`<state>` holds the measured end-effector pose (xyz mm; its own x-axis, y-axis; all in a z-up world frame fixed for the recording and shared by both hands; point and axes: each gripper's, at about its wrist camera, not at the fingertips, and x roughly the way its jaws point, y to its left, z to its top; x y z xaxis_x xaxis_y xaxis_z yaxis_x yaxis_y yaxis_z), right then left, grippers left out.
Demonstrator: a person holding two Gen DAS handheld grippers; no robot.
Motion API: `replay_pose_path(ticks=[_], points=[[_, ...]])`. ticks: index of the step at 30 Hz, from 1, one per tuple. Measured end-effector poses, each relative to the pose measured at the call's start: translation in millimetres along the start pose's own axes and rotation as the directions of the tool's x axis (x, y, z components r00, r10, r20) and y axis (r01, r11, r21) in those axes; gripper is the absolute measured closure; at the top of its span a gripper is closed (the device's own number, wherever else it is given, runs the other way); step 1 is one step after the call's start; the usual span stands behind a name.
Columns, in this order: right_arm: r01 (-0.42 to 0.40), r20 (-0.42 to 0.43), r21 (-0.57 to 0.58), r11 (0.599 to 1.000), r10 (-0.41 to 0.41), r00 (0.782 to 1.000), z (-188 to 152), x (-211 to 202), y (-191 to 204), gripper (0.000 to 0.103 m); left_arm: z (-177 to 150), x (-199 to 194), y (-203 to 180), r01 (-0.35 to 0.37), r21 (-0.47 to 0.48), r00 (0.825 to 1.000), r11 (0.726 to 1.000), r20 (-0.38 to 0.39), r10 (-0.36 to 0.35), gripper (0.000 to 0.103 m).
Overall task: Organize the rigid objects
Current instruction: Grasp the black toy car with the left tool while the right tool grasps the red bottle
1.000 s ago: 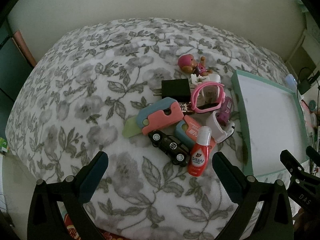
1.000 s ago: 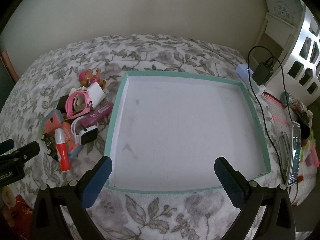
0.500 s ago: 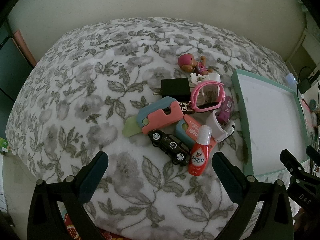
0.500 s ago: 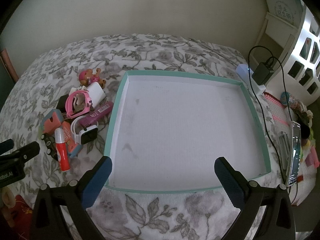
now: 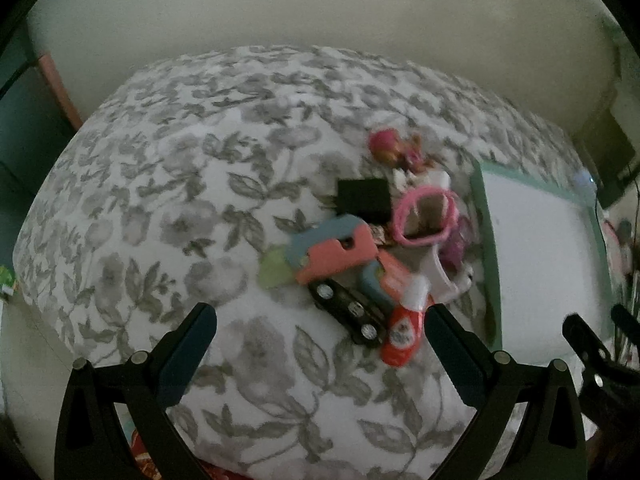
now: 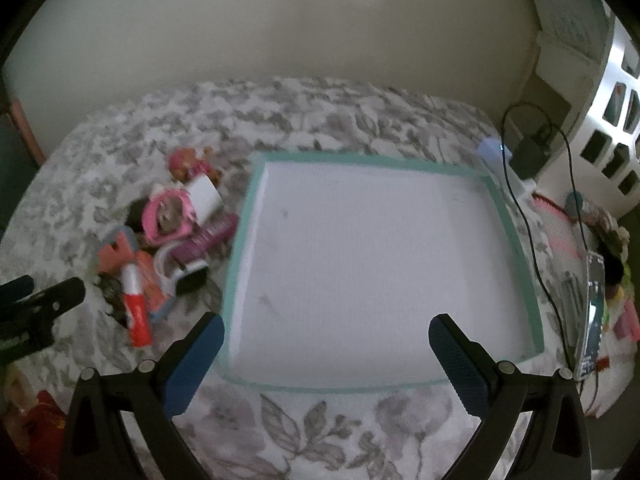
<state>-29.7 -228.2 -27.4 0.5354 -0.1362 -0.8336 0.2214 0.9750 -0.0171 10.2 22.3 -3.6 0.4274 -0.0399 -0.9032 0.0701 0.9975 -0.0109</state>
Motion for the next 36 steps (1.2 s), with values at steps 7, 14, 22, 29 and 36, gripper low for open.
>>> replay_pose_path(ticks=[7,14,22,29,36], points=[[-0.086,-0.034,-0.072,0.994,0.084,0.996,15,7,43,0.0,13,12,18,-0.024,-0.065,0.998,0.998,-0.057,0.02,0.0],[-0.157,-0.117,-0.107,0.982,0.144,0.983,22,28,88,0.0,17,39,25,-0.022,-0.125,0.987,0.992,-0.161,0.002,0.0],[-0.166,-0.155,-0.115,0.979,0.147,0.977,24,42,108,0.002,22,69,25,-0.001,-0.194,0.973,0.981,-0.225,-0.043,0.0],[-0.166,-0.188,-0.097,0.981,0.146,0.971,18,53,101,0.002,16,87,15,0.017,-0.17,0.958,0.985,-0.279,-0.065,0.017],[-0.171,-0.192,-0.098,0.98,0.15,0.97,13,50,98,0.005,10,87,0,0.093,-0.162,0.946,0.982,-0.293,-0.138,0.047]])
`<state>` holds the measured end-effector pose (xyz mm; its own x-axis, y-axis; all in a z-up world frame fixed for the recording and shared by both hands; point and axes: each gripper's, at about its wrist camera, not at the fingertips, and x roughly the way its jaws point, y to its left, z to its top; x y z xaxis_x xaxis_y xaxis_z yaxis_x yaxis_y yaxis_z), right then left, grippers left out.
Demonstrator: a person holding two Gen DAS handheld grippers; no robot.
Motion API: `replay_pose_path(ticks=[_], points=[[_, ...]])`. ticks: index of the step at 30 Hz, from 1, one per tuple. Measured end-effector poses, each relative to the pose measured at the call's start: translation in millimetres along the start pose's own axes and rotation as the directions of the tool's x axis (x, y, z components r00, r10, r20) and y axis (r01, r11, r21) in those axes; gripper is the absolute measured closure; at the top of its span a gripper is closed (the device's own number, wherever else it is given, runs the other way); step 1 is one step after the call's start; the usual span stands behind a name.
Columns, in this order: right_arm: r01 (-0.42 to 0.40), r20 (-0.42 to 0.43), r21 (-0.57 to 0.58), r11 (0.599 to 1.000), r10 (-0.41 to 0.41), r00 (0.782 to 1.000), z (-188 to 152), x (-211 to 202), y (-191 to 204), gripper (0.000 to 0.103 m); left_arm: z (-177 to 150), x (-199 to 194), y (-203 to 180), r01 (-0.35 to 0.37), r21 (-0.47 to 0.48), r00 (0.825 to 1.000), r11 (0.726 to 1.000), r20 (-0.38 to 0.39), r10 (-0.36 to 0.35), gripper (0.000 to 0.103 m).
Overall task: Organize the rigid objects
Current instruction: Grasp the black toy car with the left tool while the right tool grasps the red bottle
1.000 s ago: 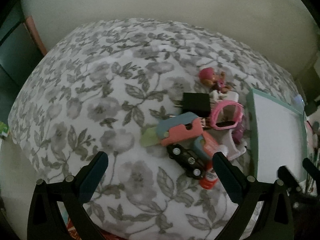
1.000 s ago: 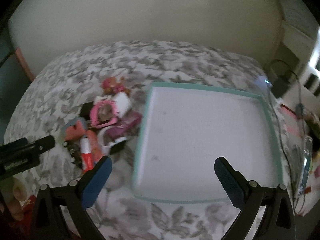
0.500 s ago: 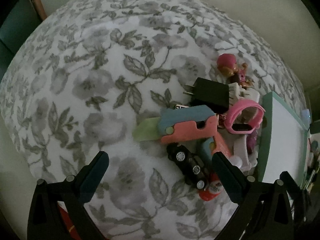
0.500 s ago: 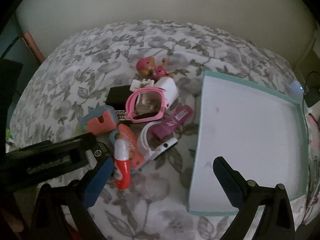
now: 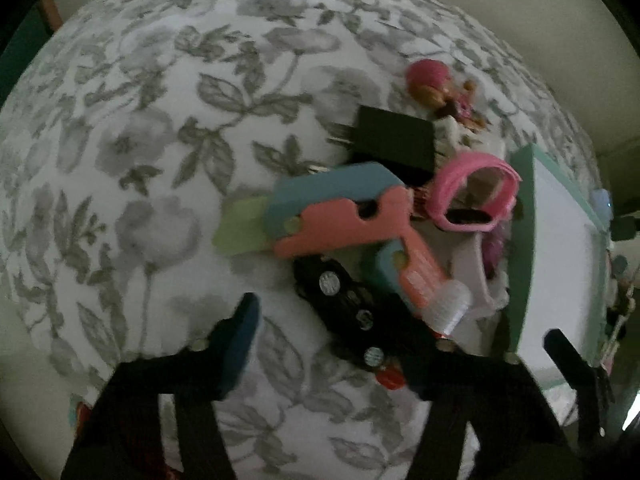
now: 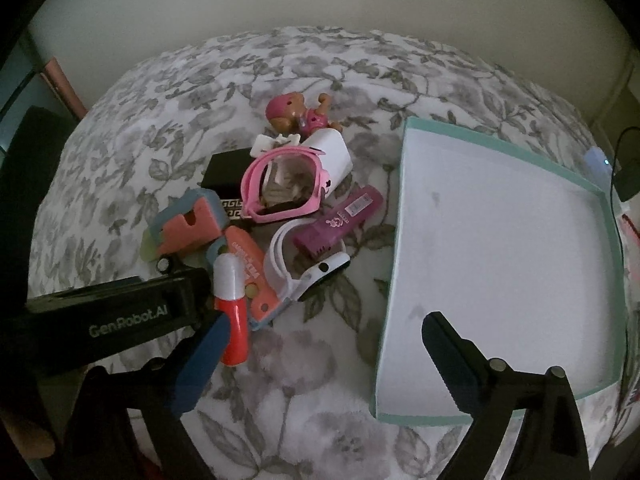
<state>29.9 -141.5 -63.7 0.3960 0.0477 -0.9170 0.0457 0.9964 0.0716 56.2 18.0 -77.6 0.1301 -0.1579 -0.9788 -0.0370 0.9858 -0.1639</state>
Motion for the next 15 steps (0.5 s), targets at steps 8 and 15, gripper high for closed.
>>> replay_pose_path(ticks=[8,15], points=[[-0.017,-0.014,-0.007,1.0,0.017,1.0,-2,2,4,0.015,-8,5,-9,0.016,0.03,1.0,0.999,-0.013,-0.016,0.065],[-0.06,0.006,-0.028,0.998,0.06,0.998,-2,-2,17,0.022,2,-3,20,-0.064,0.001,0.998,0.998,0.01,0.064,0.065]])
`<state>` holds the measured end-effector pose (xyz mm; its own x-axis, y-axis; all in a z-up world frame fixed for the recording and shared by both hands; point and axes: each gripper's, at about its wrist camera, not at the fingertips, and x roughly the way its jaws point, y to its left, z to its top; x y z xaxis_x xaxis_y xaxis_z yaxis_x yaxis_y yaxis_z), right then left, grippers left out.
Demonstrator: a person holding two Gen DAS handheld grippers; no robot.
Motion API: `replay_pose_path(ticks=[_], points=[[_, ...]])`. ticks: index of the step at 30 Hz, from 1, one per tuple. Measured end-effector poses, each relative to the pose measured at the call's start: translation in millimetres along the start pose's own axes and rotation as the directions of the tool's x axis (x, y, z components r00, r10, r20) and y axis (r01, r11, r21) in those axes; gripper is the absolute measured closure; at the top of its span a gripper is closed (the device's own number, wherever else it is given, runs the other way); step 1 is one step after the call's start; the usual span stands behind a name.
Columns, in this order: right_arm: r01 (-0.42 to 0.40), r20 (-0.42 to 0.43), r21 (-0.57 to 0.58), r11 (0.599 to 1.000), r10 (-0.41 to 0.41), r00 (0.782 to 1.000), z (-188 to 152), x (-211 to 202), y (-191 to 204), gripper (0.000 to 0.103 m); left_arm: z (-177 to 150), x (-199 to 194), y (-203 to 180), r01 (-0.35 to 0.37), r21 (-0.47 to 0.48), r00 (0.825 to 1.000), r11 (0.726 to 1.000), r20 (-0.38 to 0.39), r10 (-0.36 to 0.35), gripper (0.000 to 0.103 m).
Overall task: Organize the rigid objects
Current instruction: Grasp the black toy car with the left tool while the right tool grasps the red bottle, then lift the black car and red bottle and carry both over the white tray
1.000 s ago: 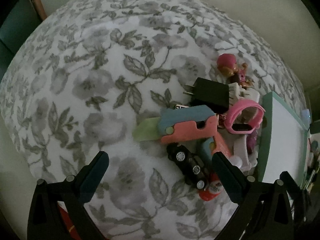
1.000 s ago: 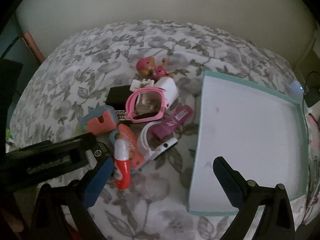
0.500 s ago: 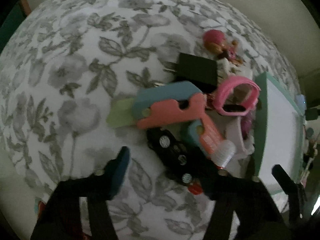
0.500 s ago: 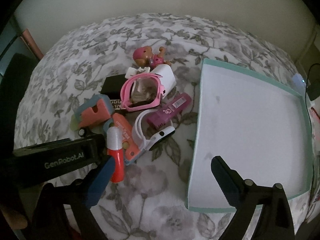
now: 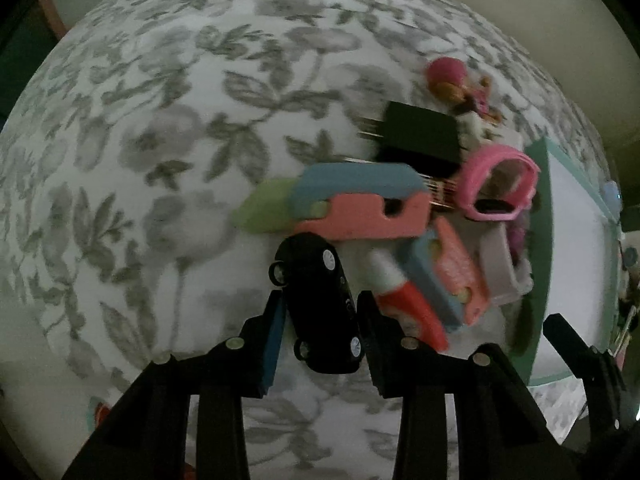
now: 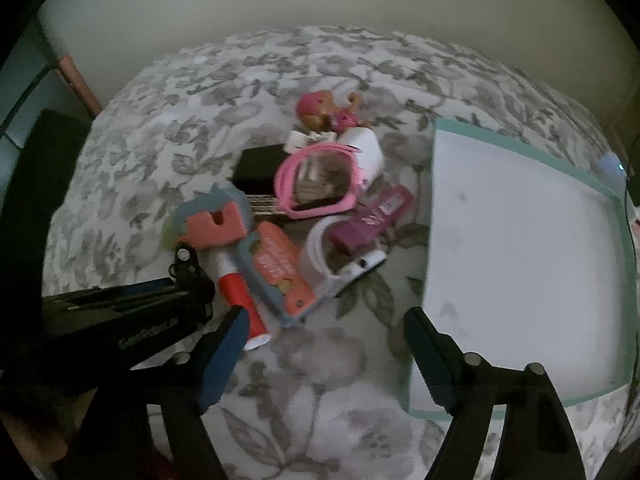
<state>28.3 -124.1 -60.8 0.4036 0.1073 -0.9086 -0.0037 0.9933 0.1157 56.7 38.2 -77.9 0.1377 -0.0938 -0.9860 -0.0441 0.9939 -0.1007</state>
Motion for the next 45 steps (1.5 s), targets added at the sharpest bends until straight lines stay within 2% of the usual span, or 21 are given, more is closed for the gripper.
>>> replay_pose_path(ticks=[2,4,6,9,13,17,19,22,29,36,41,45], points=[[-0.024,-0.003,-0.016,1.0,0.024,1.0,0,2,9,0.023,1,-1,9,-0.009,-0.016,1.0,1.0,0.003,0.009,0.065],[-0.039,-0.011,-0.039,0.998,0.038,0.999,0,4,17,0.032,2,-1,17,-0.013,-0.033,1.0,0.999,0.005,0.013,0.065],[-0.052,-0.021,-0.065,0.997,0.051,0.998,-1,7,26,0.035,4,-2,26,-0.009,-0.052,1.0,0.999,0.005,0.009,0.065],[-0.076,-0.04,-0.097,0.992,0.073,0.997,-2,12,38,0.048,3,-3,37,0.002,-0.074,1.0,0.997,0.006,-0.001,0.065],[-0.076,-0.075,-0.124,0.989,0.067,0.995,-4,22,48,0.056,5,-5,46,0.01,-0.08,1.0,0.997,0.007,-0.009,0.065],[-0.077,-0.108,-0.125,0.989,0.064,0.992,-7,31,52,0.058,7,-6,43,0.01,-0.075,1.0,0.997,0.007,-0.01,0.065],[-0.103,-0.122,-0.109,0.989,0.09,0.989,-6,34,52,0.064,1,-4,45,0.012,-0.075,1.0,0.997,0.009,-0.012,0.065],[-0.161,-0.124,-0.09,0.983,0.15,0.981,-6,34,55,0.065,0,-3,41,0.02,-0.082,1.0,0.996,0.008,-0.019,0.065],[-0.112,-0.116,-0.11,0.988,0.099,0.988,4,48,65,0.068,2,-3,44,0.017,-0.079,1.0,0.997,0.008,-0.016,0.064],[-0.083,-0.096,-0.209,0.974,0.064,0.993,9,55,87,0.068,4,1,47,0.034,-0.105,0.999,0.994,-0.001,-0.035,0.064],[-0.152,-0.167,-0.195,0.969,0.12,0.979,5,59,86,0.068,5,0,50,0.013,-0.107,1.0,0.994,0.006,-0.013,0.064],[-0.19,-0.172,-0.169,0.967,0.161,0.972,7,54,83,0.068,7,0,61,0.006,-0.123,1.0,0.992,0.009,-0.005,0.064]])
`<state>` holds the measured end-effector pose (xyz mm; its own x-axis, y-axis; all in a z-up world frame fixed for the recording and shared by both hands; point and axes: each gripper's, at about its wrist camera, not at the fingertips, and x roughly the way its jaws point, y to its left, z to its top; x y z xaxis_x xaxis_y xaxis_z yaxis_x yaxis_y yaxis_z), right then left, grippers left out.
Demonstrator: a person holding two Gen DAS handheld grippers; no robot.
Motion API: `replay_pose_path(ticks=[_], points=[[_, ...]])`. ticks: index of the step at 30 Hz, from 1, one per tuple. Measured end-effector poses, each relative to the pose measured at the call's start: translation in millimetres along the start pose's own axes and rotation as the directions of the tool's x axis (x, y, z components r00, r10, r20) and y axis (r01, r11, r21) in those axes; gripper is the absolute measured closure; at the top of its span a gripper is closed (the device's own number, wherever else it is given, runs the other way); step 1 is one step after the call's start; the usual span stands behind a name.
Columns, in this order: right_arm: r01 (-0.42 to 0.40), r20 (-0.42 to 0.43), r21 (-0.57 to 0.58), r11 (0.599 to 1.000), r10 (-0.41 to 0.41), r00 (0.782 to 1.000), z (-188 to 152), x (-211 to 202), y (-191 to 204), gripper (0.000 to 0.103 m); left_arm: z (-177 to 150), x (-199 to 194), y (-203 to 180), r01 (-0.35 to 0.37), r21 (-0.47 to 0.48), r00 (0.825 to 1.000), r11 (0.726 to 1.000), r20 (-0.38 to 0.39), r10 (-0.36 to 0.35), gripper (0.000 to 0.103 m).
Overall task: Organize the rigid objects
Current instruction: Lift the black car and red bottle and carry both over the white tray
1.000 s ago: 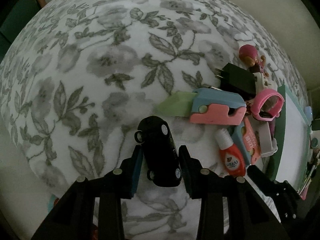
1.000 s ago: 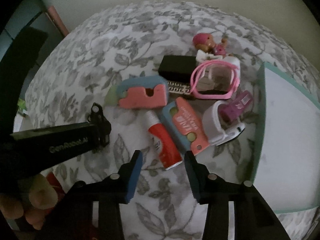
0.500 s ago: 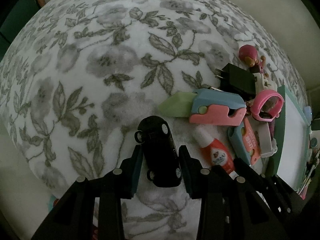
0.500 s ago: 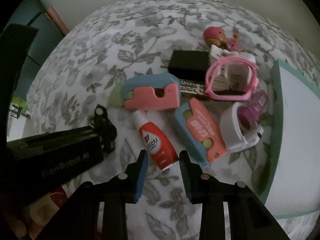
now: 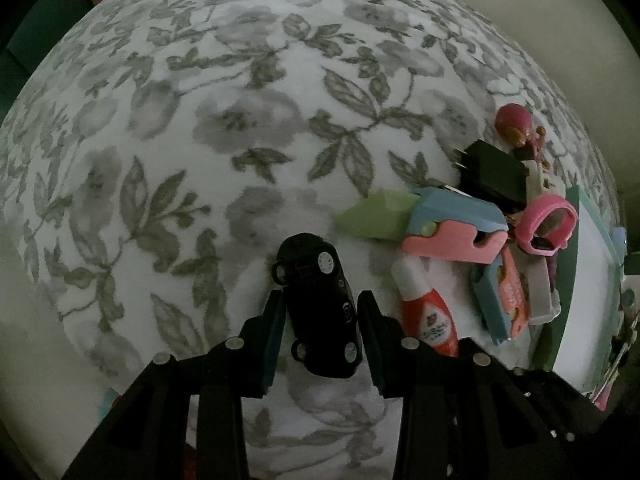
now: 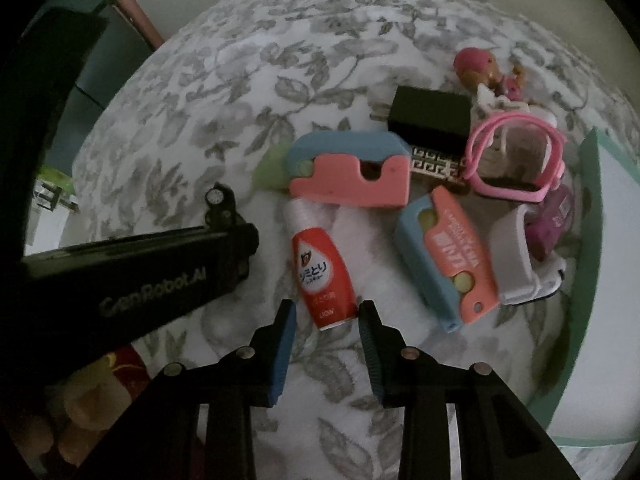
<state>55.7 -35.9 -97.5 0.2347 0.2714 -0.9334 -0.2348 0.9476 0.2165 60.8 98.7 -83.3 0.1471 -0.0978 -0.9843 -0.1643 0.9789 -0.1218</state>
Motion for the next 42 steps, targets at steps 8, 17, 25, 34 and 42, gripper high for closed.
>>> replay_pose_path(ticks=[8,17,25,34,42], points=[[0.022,0.052,-0.033,0.999,-0.02,0.998,3,-10,6,0.068,6,-1,27,-0.002,-0.026,1.0,1.0,0.005,0.002,0.064],[0.082,0.032,-0.066,0.994,-0.08,0.996,15,15,21,0.068,10,2,33,-0.003,-0.028,1.0,1.0,0.002,0.003,0.064],[0.124,0.041,-0.09,0.988,-0.12,0.992,14,22,31,0.07,6,9,19,-0.03,-0.024,0.999,0.999,-0.018,0.029,0.069],[0.053,0.093,0.011,0.999,-0.054,0.994,-2,-19,-1,0.072,7,-6,0,0.007,0.011,0.999,1.0,0.043,-0.007,0.073],[0.002,0.152,0.083,0.997,-0.015,0.988,-5,-47,-26,0.072,4,-27,-13,0.076,0.021,0.992,0.997,0.097,-0.077,0.073]])
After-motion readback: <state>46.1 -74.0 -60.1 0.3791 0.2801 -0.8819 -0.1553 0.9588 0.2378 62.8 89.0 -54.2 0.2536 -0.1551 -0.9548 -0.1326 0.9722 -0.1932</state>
